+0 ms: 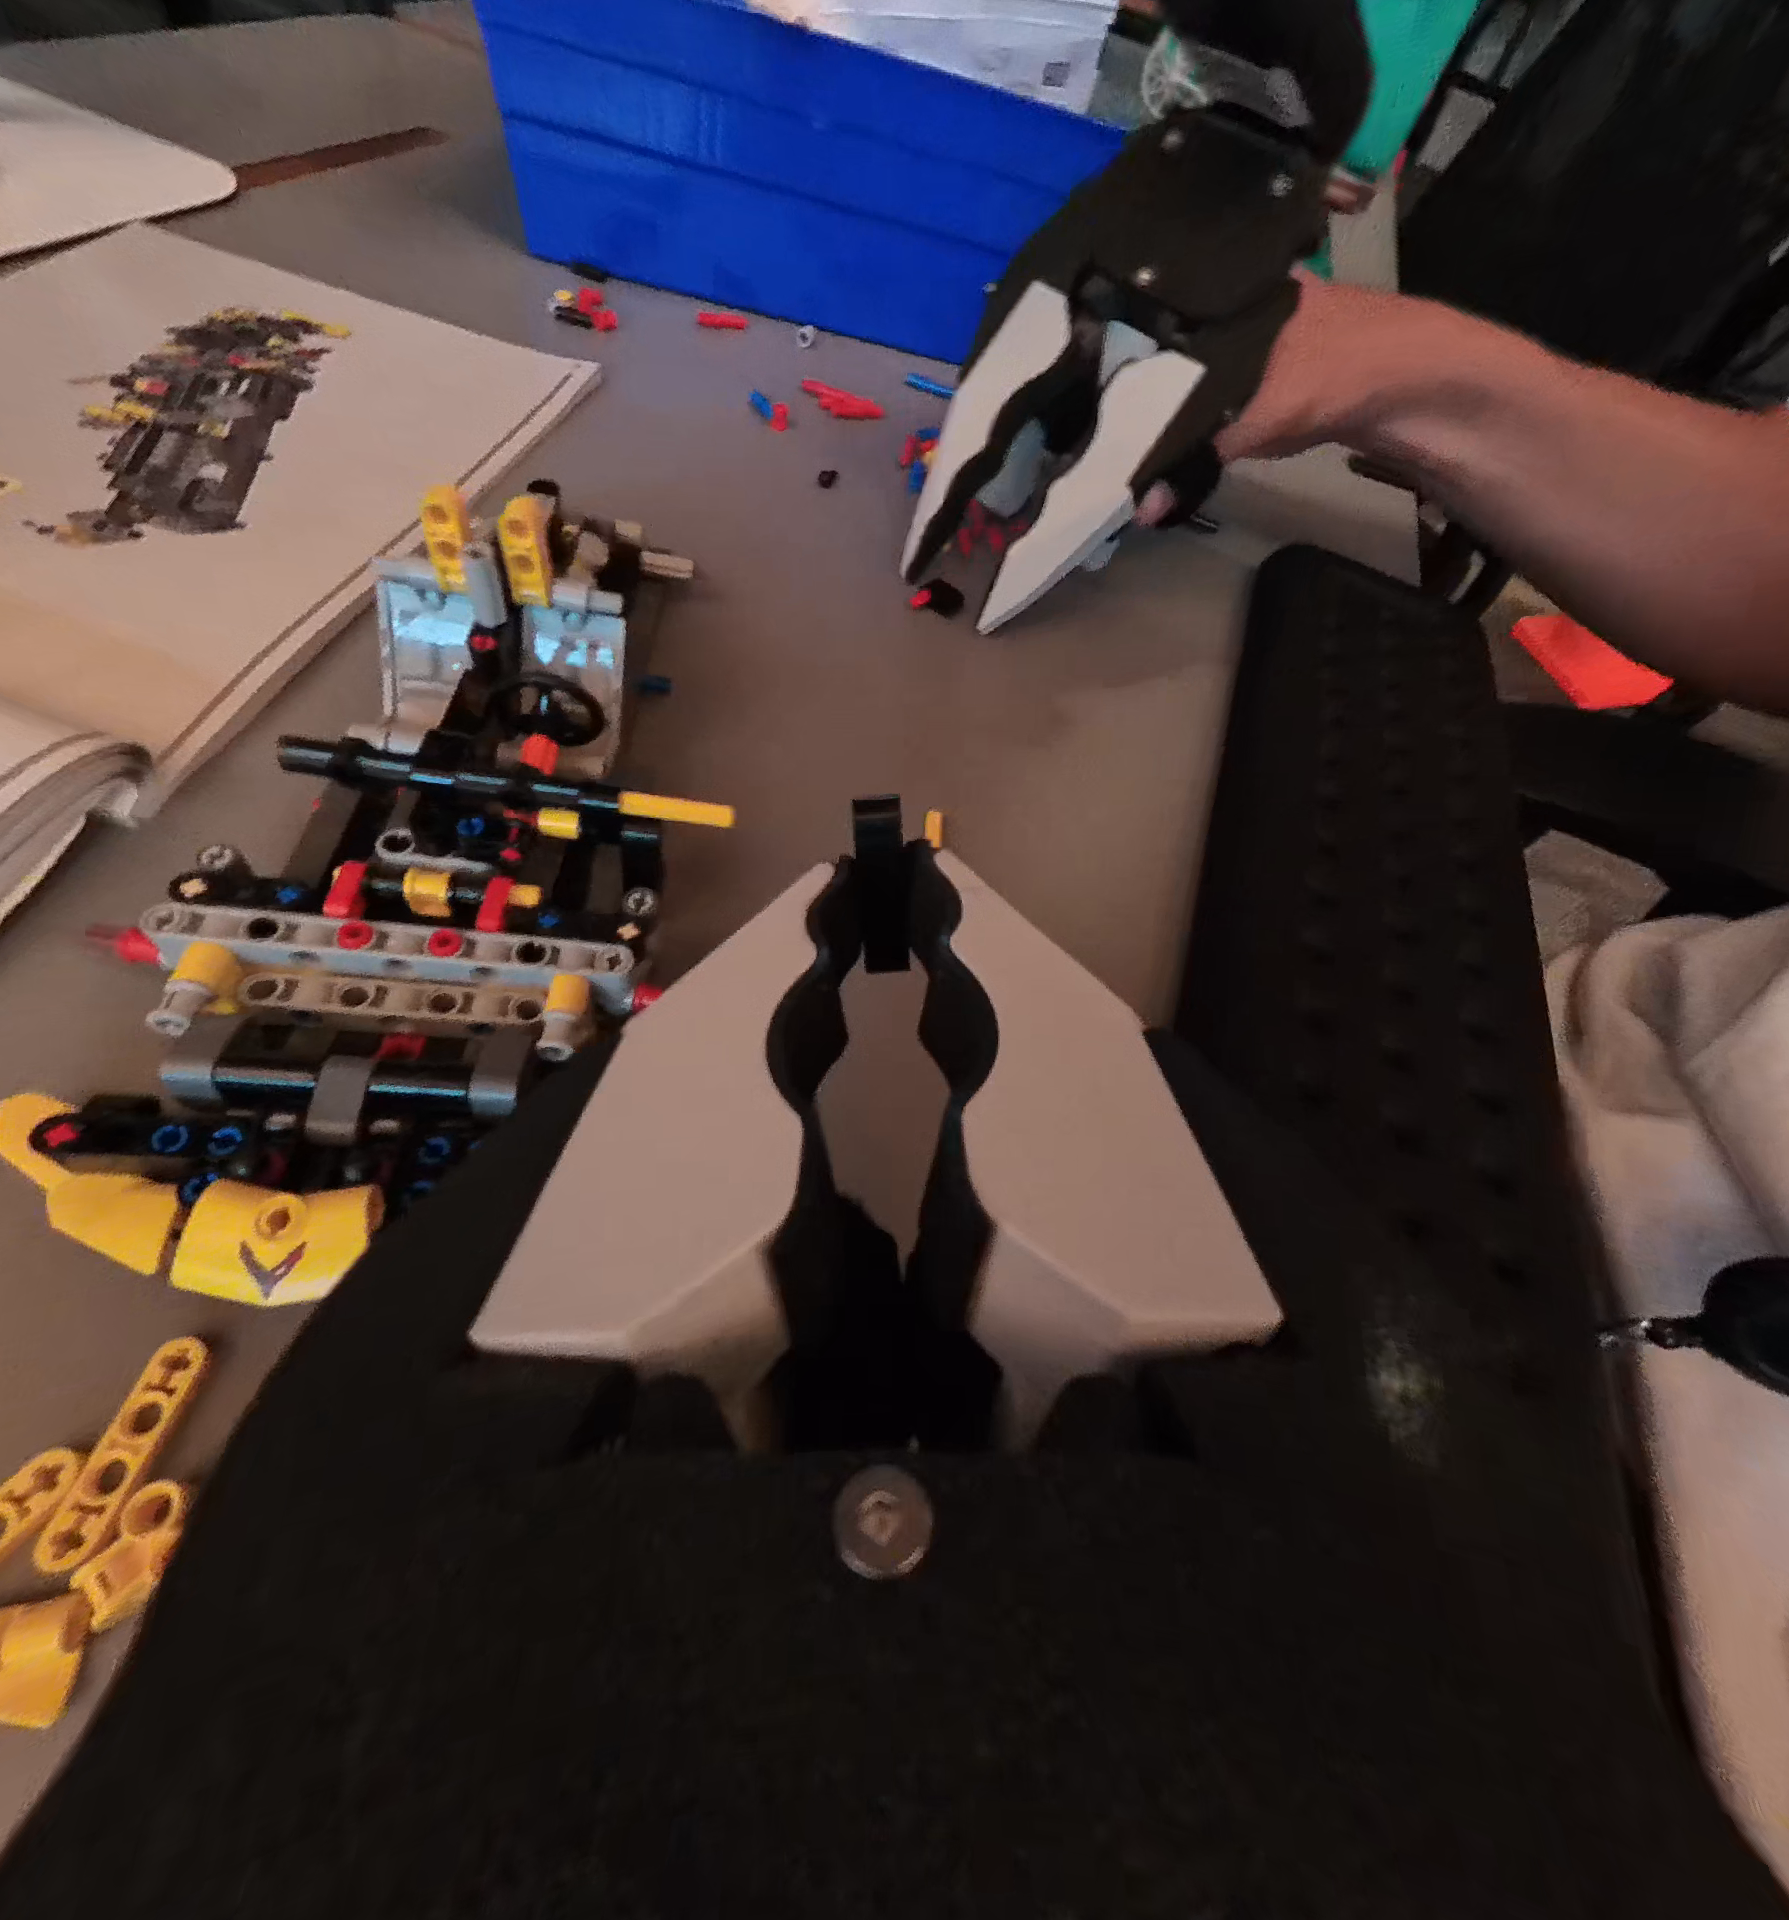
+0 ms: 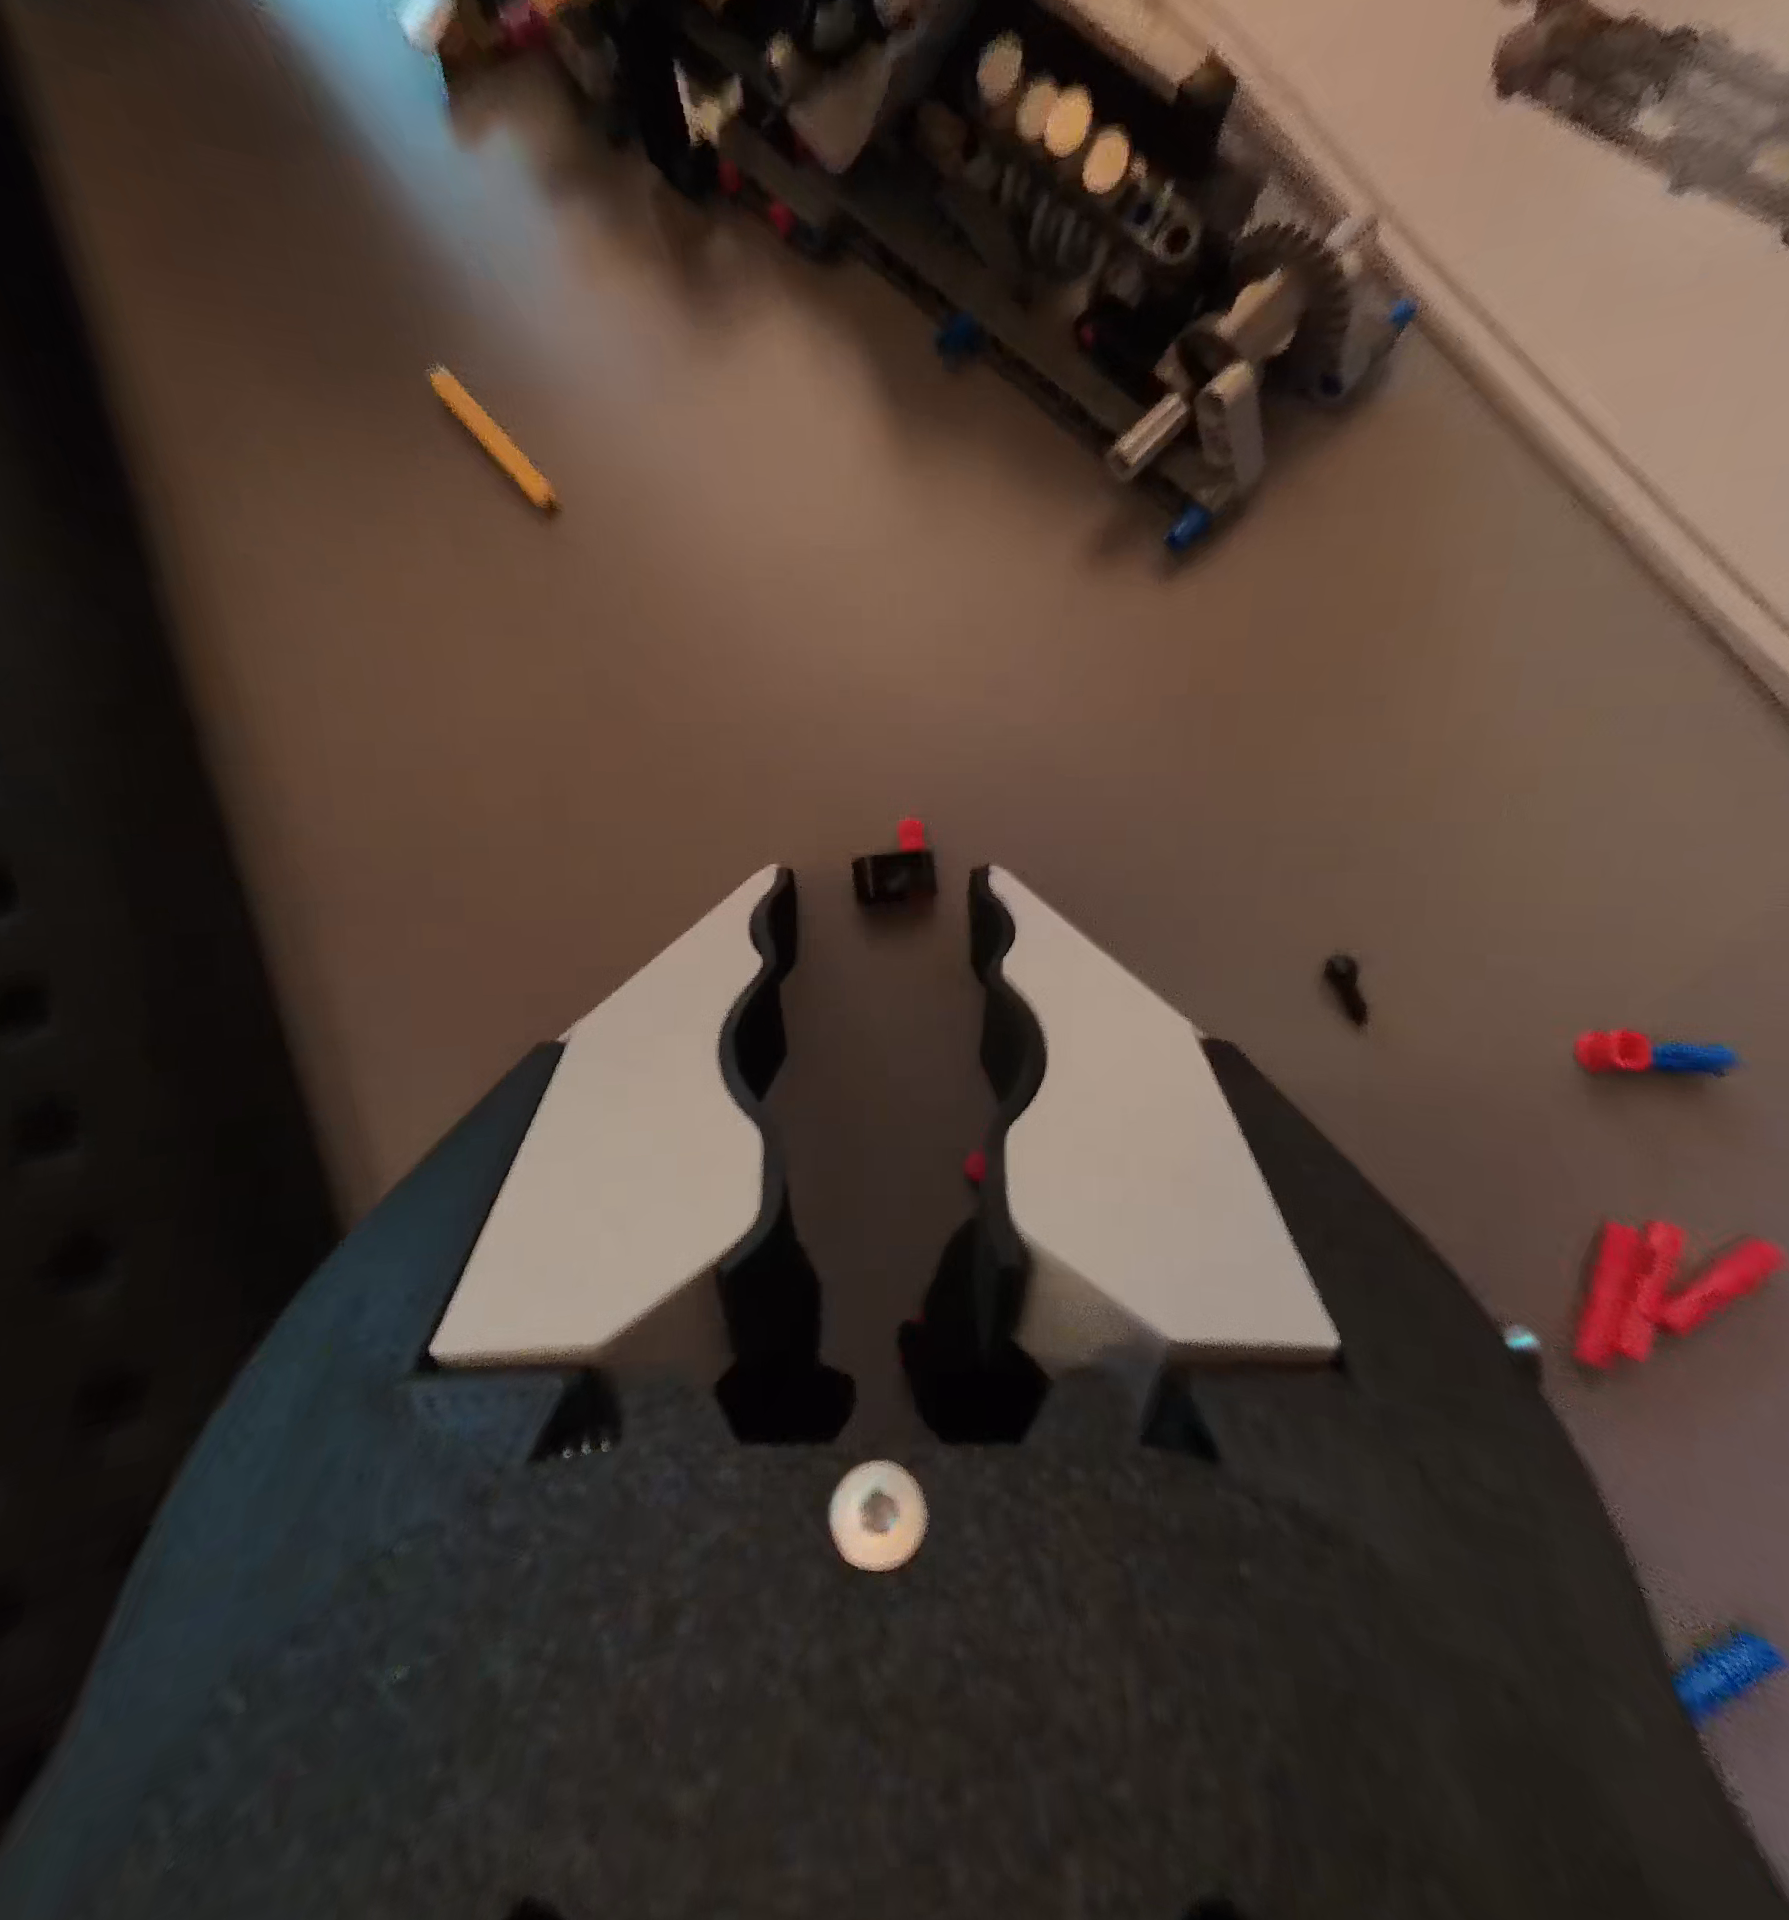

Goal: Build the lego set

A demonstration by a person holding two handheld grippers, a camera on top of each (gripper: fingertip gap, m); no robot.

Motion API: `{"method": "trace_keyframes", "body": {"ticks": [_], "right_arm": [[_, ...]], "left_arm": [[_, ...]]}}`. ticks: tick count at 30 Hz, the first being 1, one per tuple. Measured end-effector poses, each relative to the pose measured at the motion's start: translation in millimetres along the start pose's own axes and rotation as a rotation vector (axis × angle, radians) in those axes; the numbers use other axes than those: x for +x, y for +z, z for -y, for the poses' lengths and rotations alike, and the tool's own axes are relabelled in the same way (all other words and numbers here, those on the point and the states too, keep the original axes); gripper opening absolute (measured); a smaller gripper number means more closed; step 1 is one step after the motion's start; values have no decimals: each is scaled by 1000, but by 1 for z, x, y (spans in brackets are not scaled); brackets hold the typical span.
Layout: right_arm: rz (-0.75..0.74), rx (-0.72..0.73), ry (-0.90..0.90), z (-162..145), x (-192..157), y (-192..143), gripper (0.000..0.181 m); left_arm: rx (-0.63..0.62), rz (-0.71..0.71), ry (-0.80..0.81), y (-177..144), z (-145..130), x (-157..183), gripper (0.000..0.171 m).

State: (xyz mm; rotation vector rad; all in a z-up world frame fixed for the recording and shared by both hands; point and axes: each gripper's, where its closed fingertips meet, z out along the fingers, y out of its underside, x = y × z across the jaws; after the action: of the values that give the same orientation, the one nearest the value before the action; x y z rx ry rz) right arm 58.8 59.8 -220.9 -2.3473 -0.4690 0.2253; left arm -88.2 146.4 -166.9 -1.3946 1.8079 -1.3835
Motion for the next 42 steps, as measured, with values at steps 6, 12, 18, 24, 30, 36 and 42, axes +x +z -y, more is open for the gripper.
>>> {"method": "trace_keyframes", "body": {"ticks": [6, 12, 18, 24, 30, 36, 42], "right_arm": [[-41, 31, 5, 4, 6, 3, 15], [-37, 70, 156, 21, -7, 2, 14], [605, 642, 768, 158, -105, -9, 13], [933, 771, 1088, 180, -123, 8, 13], [936, 717, 1057, 181, -126, 7, 13], [944, 626, 1078, 173, -127, 13, 13], [938, 597, 1065, 169, -127, 13, 13]], "left_arm": [[75, 65, 244, -1, 15, 13, 5], [177, 222, 397, -10, 37, 9, 5], [241, 368, 520, -18, 54, 8, 5], [228, 355, 456, -17, 50, 6, 5], [152, 364, 520, -9, 41, 6, 5], [99, 428, 677, -8, 34, 4, 4], [86, 422, 690, -5, 32, 4, 4]]}}
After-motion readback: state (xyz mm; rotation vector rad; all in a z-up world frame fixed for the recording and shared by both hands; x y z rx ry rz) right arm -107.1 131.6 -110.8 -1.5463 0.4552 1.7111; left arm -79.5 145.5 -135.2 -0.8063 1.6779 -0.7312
